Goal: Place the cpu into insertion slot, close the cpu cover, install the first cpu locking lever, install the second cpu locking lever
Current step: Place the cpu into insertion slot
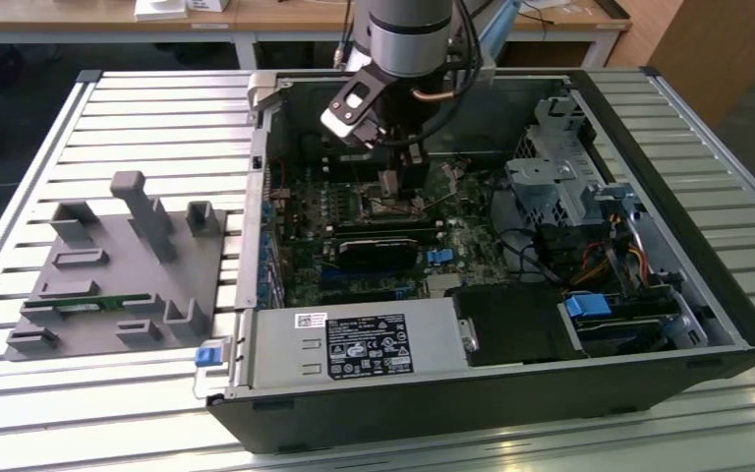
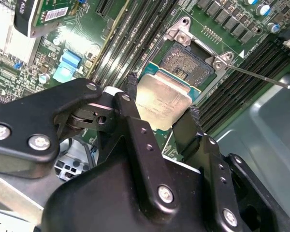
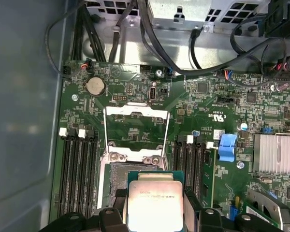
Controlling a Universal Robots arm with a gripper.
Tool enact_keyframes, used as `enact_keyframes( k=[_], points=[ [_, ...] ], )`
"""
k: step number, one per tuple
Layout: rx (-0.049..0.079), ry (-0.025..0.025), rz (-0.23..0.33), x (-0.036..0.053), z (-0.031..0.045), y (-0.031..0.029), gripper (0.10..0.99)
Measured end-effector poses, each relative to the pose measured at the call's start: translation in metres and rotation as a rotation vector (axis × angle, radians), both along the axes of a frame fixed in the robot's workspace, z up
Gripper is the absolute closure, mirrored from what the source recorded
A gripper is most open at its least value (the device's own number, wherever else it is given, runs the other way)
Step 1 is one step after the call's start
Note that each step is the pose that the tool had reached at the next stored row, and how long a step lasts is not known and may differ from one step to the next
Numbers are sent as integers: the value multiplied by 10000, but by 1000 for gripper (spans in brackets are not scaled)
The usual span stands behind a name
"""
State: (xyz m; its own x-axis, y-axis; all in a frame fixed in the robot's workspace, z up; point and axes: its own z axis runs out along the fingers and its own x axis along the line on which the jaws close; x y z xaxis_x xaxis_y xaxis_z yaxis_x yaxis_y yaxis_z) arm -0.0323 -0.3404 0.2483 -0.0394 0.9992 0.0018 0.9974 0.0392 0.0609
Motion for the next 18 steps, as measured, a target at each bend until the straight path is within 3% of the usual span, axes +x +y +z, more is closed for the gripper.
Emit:
enact_keyframes(
  k=[18],
  points=[
    [-11, -4, -64, -15, -176, 127, 545]
  ],
)
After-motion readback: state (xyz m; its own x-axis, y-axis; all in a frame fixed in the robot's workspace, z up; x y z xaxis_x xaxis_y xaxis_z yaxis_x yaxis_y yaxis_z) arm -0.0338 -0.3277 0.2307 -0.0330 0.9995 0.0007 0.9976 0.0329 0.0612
